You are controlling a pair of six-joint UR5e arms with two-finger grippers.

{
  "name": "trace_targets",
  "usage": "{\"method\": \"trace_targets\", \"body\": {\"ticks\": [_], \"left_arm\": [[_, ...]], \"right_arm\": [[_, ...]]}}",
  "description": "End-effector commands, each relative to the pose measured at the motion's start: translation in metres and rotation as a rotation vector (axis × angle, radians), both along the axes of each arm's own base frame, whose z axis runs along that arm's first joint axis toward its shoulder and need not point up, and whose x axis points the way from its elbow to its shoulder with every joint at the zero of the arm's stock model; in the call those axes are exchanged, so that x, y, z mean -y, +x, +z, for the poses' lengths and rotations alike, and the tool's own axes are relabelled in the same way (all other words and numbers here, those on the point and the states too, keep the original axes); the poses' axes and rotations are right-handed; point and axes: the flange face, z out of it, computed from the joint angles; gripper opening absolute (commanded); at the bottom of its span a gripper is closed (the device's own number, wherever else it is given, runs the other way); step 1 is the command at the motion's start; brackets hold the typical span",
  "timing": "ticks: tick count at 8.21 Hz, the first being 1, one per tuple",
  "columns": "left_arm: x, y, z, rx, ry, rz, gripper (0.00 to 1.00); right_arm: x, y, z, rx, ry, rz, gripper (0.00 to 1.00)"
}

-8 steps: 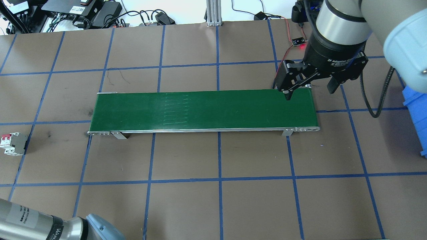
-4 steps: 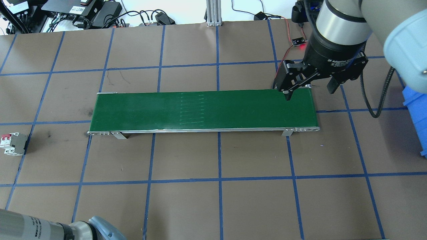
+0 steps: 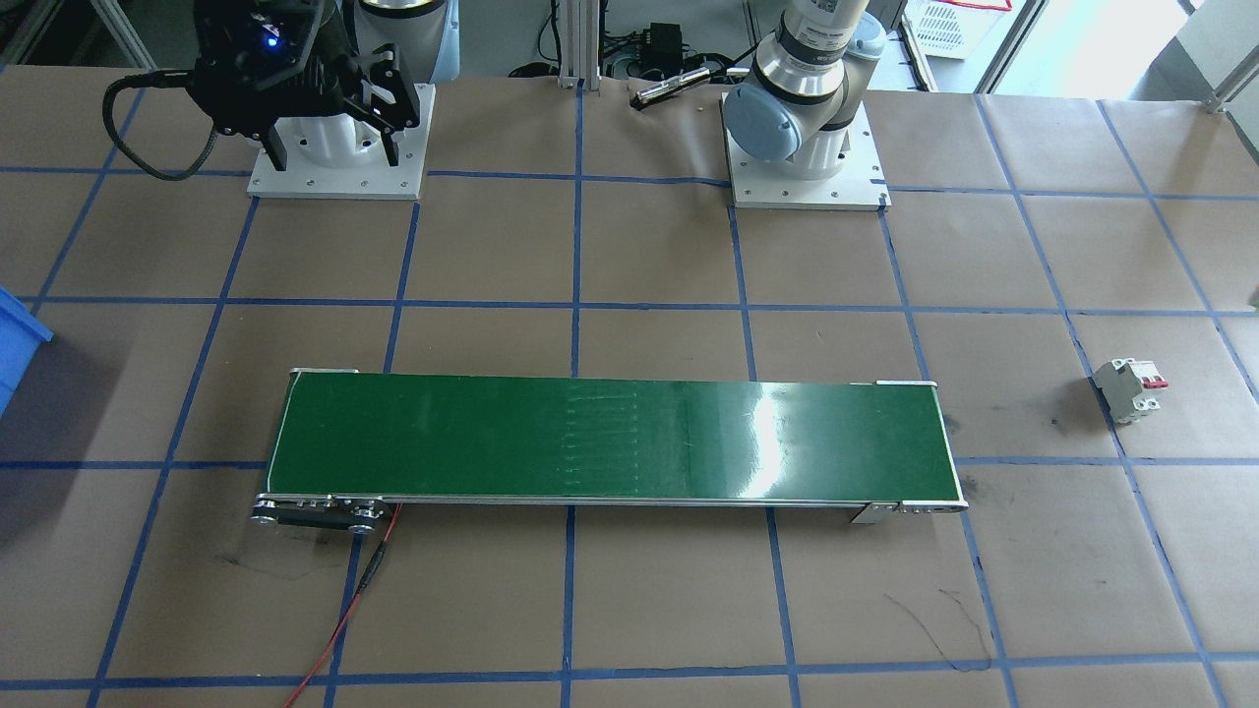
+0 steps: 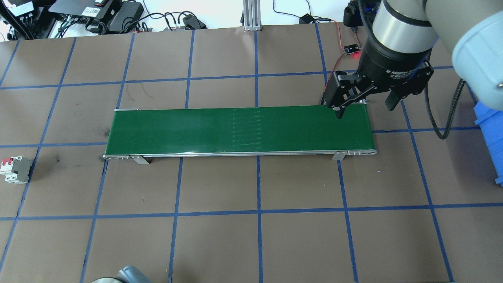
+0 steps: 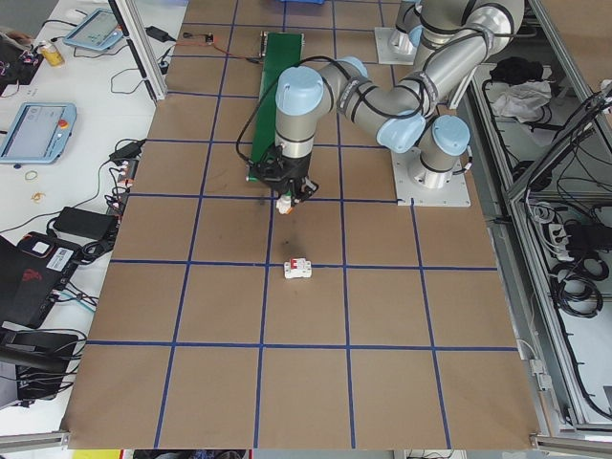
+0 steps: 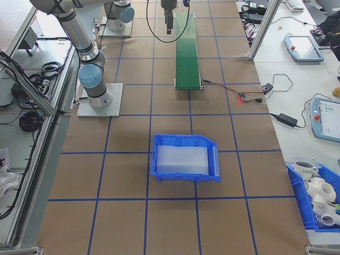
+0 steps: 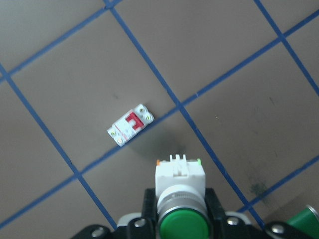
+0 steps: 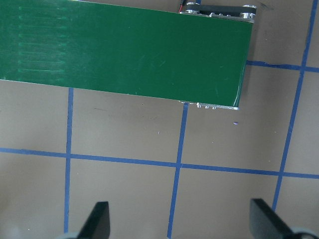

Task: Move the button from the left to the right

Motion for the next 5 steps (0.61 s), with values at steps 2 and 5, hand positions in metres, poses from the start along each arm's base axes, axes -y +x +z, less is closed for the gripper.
{"method": "trace_targets", "body": {"ticks": [2,5], "left_arm": [[-0.013,-0.185,-0.034,-0.106,0.071,0.266,0.24],[0.027,-0.268,-0.068,-0.263,0.089,0.516,0.00]], "right_arm": [[0.000,-0.001,0.000,0.000,0.005,-0.002,1.00],[0.000,-0.001,0.000,-0.002,0.003,-0.003,1.00]]}}
